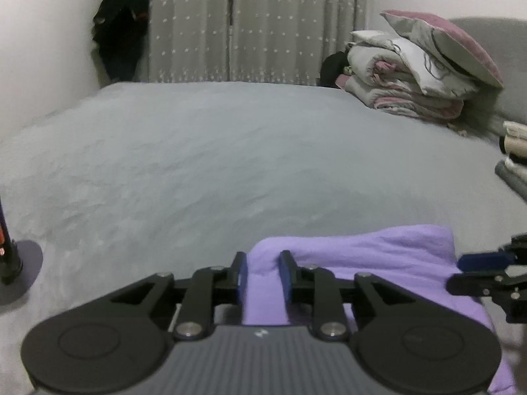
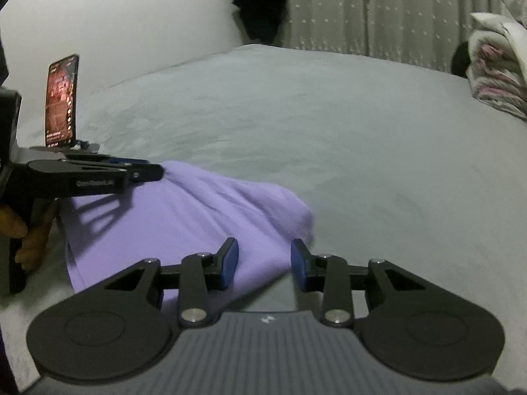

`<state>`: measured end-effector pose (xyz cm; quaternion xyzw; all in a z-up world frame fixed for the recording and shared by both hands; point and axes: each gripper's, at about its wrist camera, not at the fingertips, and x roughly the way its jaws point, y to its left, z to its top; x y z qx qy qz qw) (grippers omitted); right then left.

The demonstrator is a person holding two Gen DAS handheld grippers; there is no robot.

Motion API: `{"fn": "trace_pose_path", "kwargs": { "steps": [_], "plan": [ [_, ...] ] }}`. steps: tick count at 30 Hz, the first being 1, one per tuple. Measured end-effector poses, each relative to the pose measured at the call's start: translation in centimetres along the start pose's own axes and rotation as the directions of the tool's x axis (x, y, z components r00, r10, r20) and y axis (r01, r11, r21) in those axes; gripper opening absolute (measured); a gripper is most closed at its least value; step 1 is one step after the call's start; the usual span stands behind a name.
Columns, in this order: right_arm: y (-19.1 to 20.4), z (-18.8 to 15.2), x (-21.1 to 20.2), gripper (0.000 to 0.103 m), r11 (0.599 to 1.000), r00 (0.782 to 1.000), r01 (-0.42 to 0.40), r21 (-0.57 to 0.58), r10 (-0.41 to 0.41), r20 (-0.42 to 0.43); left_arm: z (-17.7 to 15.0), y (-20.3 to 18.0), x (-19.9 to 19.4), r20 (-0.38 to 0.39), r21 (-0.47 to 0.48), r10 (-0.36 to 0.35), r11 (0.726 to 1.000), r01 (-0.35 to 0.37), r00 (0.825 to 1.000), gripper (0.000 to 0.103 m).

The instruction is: Fold clothes

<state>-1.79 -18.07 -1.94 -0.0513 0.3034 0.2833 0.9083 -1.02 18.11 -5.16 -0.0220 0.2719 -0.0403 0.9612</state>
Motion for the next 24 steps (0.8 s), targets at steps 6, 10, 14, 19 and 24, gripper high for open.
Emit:
{"fn": "trace_pose_path", "kwargs": {
  "steps": [6, 10, 14, 19, 24],
  "plan": [
    [-0.1, 0.3, -1.9, 0.036, 0.999, 0.998, -0.001, 0.044, -0.002, 0.056, 1.1, -0.2, -0.9, 0.030, -0.047, -0.027, 0.998, 0.029, 0.999, 0.023],
    [0.7, 1.4, -1.4, 0.036, 0.999, 0.997, -0.019, 0.047, 0.016, 0.080, 1.6, -0.7, -0.1, 0.009, -0.068, -0.029, 0.997, 0.029, 1.000, 0.023],
    [1.6, 1.7, 0.5, 0.036, 0.998, 0.998, -0.016, 0.055, 0.013, 0.059, 1.7, -1.7, 1.4, -0.048, -0.045, 0.010, 0.999, -0.012, 0.999, 0.023],
    [0.7, 2.0, 2.6, 0.036, 0.996, 1.000, 0.013, 0.090, -0.013, 0.002, 1.4, -1.5, 1.8, -0.057, -0.031, 0.017, 0.999, -0.019, 0.998, 0.026],
    [-0.2, 2.2, 1.7, 0.038, 0.993, 0.999, 0.032, 0.115, -0.035, 0.019, 1.7, -0.3, -0.3, 0.002, -0.035, 0.043, 0.998, -0.043, 0.999, 0.030]
  ]
}}
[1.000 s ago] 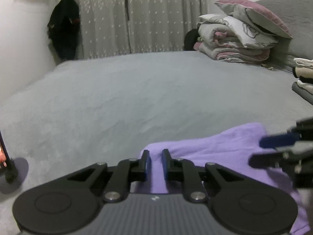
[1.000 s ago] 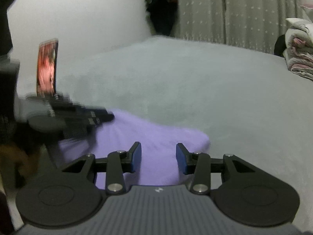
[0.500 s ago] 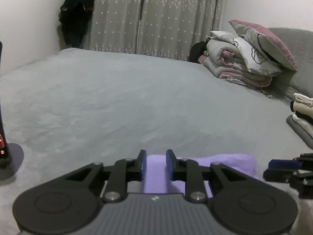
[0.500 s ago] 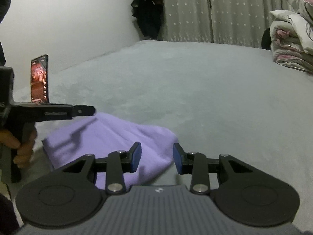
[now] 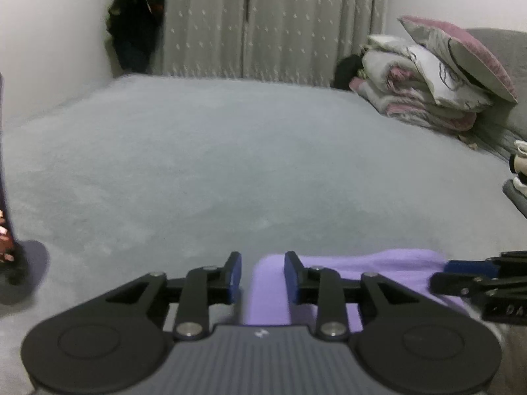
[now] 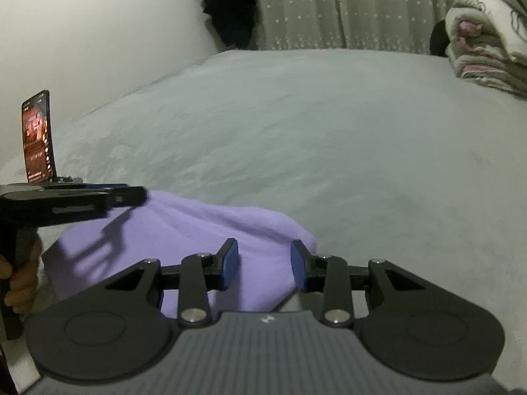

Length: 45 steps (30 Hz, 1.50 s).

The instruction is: Fold clothes

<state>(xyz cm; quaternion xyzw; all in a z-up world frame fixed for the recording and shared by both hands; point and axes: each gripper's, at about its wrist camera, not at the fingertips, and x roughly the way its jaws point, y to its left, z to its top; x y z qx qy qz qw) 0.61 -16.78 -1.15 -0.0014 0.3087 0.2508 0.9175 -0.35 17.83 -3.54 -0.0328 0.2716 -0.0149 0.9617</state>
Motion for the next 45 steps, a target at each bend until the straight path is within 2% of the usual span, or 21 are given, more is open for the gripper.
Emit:
{"fn": "trace_pose_path", "kwargs": {
  "steps": [2, 6, 9, 13, 18, 25, 29, 33, 35, 41, 45],
  "plan": [
    [0.3, -0.2, -1.1, 0.041, 1.000, 1.000, 0.010, -0.016, -0.010, 0.024, 0.0, 0.6, -1.1, 0.030, -0.005, -0.027, 1.000, 0.027, 0.999, 0.030],
    [1.1, -0.2, -3.0, 0.043, 0.998, 0.998, -0.052, -0.037, 0.053, 0.045, -0.5, 0.8, -3.3, 0.068, 0.042, -0.103, 0.994, 0.100, 0.992, 0.030],
    [2.3, -0.8, -4.1, 0.044, 0.990, 0.995, -0.096, -0.101, 0.100, 0.029, -1.2, 0.7, -4.2, 0.053, 0.089, -0.156, 0.984, 0.151, 0.986, 0.030],
    [3.9, -2.1, -5.0, 0.044, 0.973, 0.989, -0.148, -0.177, 0.148, -0.012, -2.5, 0.4, -4.8, 0.008, 0.164, -0.189, 0.969, 0.185, 0.982, 0.030],
    [4.5, -4.1, -5.2, 0.045, 0.955, 0.987, -0.160, -0.251, 0.147, -0.069, -4.5, 1.0, -5.2, -0.055, 0.234, -0.170, 0.956, 0.178, 0.984, 0.030],
    [3.9, -6.1, -6.9, 0.047, 0.941, 0.979, -0.200, -0.275, 0.178, -0.102, -5.6, 2.8, -6.3, -0.066, 0.201, -0.181, 0.961, 0.191, 0.981, 0.035],
    [3.6, -6.1, -7.7, 0.048, 0.935, 0.978, -0.202, -0.290, 0.179, -0.105, -5.2, 2.4, -7.3, -0.040, 0.207, -0.170, 0.963, 0.175, 0.985, 0.035],
    [3.9, -5.5, -8.1, 0.048, 0.942, 0.980, -0.201, -0.268, 0.190, -0.066, -4.4, 2.2, -8.1, 0.004, 0.184, -0.206, 0.962, 0.202, 0.978, 0.034],
    [4.3, -5.3, -7.9, 0.048, 0.946, 0.980, -0.199, -0.255, 0.192, -0.053, -4.3, 1.7, -7.9, 0.003, 0.185, -0.227, 0.957, 0.223, 0.974, 0.034],
    [5.6, -4.9, -5.9, 0.049, 0.953, 0.981, -0.192, -0.235, 0.185, -0.053, -5.6, -0.4, -6.7, -0.061, 0.296, -0.203, 0.931, 0.212, 0.977, 0.035],
    [6.5, -5.6, -5.0, 0.059, 0.946, 0.981, -0.190, -0.264, 0.175, -0.083, -6.3, 0.1, -6.9, -0.074, 0.324, -0.193, 0.923, 0.206, 0.978, 0.039]
  ]
}}
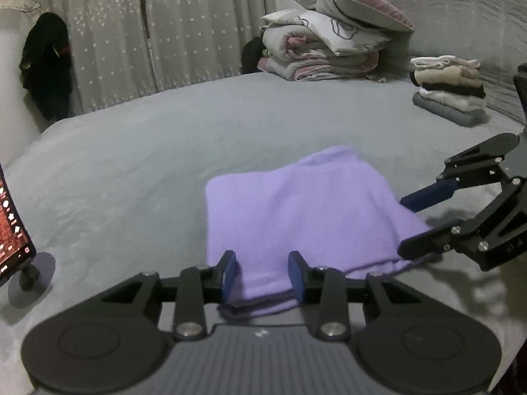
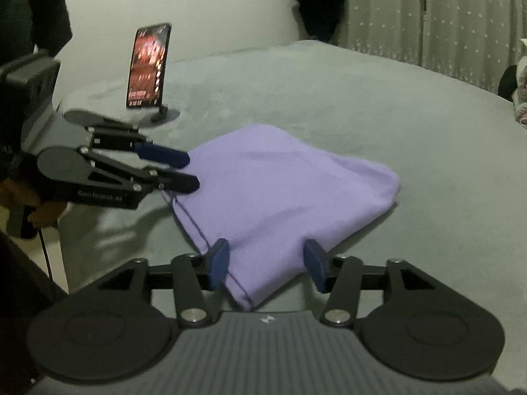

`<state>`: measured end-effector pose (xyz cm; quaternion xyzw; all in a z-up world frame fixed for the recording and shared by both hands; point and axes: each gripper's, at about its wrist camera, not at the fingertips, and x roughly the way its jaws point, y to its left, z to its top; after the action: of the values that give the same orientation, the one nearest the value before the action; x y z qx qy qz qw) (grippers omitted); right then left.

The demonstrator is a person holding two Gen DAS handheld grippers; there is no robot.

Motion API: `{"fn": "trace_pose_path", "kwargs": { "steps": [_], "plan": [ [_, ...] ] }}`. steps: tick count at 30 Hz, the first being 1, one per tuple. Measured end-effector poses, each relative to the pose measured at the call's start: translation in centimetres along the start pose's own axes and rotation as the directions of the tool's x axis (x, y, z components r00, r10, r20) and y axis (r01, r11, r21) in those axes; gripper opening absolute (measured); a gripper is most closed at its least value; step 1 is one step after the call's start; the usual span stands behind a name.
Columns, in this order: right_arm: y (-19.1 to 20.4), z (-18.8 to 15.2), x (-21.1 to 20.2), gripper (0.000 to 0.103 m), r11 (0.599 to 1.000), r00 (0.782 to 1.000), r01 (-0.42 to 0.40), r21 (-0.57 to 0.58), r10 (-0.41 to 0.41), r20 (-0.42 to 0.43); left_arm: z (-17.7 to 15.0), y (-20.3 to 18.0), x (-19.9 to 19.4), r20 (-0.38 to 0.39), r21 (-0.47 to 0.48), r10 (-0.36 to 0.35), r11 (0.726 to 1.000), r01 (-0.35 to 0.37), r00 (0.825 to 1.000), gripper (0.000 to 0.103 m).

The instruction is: Fold clothes

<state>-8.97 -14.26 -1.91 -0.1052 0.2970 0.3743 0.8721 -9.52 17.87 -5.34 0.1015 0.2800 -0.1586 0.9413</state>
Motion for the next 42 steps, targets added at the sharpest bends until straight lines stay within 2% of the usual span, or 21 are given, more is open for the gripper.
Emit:
{"fn": "trace_pose_path", "kwargs": {
  "steps": [2, 8, 12, 15, 16, 18, 23, 26, 28, 30, 35, 38, 42],
  "plan": [
    [0.2, -0.5, 0.1, 0.061, 1.000, 1.000, -0.008, -0.007, 0.008, -0.016, -0.4, 0.3, -0.3, -0.007, -0.007, -0.002, 1.000, 0.002, 1.000, 0.043],
    [0.2, -2.0, -1.2, 0.066, 0.999, 1.000, -0.011, -0.032, 0.011, -0.021, -1.3, 1.5, -0.8, -0.042, -0.048, -0.004, 0.999, 0.002, 0.999, 0.066],
    [-0.6, -2.3, -2.3, 0.079, 1.000, 0.999, -0.011, -0.020, 0.010, -0.039, -1.4, 2.0, -1.0, -0.075, -0.052, -0.013, 0.999, 0.009, 0.997, 0.075],
    [-1.2, -2.3, -2.9, 0.086, 1.000, 0.998, -0.008, -0.001, 0.008, -0.057, -1.2, 2.7, -1.3, -0.094, -0.093, -0.049, 0.995, 0.040, 0.994, 0.083],
    [-1.5, -2.3, -3.1, 0.088, 1.000, 0.998, -0.010, 0.014, 0.011, -0.062, -1.1, 3.1, -1.3, -0.097, -0.120, -0.076, 0.991, 0.064, 0.992, 0.087],
    [-2.1, -2.2, -3.3, 0.099, 0.998, 0.998, -0.017, 0.054, 0.021, -0.067, -1.0, 3.8, -1.4, -0.090, -0.180, -0.123, 0.978, 0.105, 0.988, 0.090],
    [-4.0, -1.8, -3.7, 0.101, 0.972, 0.997, -0.050, 0.230, 0.061, -0.040, -0.7, 5.8, -1.3, -0.035, -0.357, -0.197, 0.918, 0.172, 0.980, 0.096],
    [-5.9, -1.5, -3.7, 0.101, 0.919, 0.996, -0.077, 0.387, 0.084, -0.001, -0.6, 6.6, -0.5, -0.001, -0.453, -0.229, 0.868, 0.204, 0.973, 0.100],
    [-7.3, -1.5, -3.4, 0.101, 0.862, 0.996, -0.092, 0.499, 0.091, 0.026, -0.4, 6.9, 0.3, 0.007, -0.500, -0.247, 0.838, 0.218, 0.969, 0.100],
    [-8.7, -1.6, -3.1, 0.101, 0.790, 0.994, -0.107, 0.603, 0.094, 0.052, -0.3, 7.1, 1.2, 0.007, -0.541, -0.261, 0.811, 0.223, 0.965, 0.100],
    [-11.2, -1.9, -2.2, 0.101, 0.594, 0.989, -0.147, 0.791, 0.085, 0.119, 0.2, 7.1, 3.3, 0.000, -0.601, -0.220, 0.779, 0.176, 0.975, 0.100],
    [-11.6, -1.6, -1.7, 0.099, 0.536, 0.988, -0.151, 0.831, 0.062, 0.139, 0.7, 7.0, 4.3, 0.006, -0.634, -0.195, 0.758, 0.155, 0.981, 0.098],
    [-10.9, -0.8, -0.7, 0.097, 0.520, 0.990, -0.137, 0.843, 0.040, 0.136, 1.3, 7.3, 5.4, 0.011, -0.679, -0.178, 0.721, 0.138, 0.984, 0.089]
  ]
}}
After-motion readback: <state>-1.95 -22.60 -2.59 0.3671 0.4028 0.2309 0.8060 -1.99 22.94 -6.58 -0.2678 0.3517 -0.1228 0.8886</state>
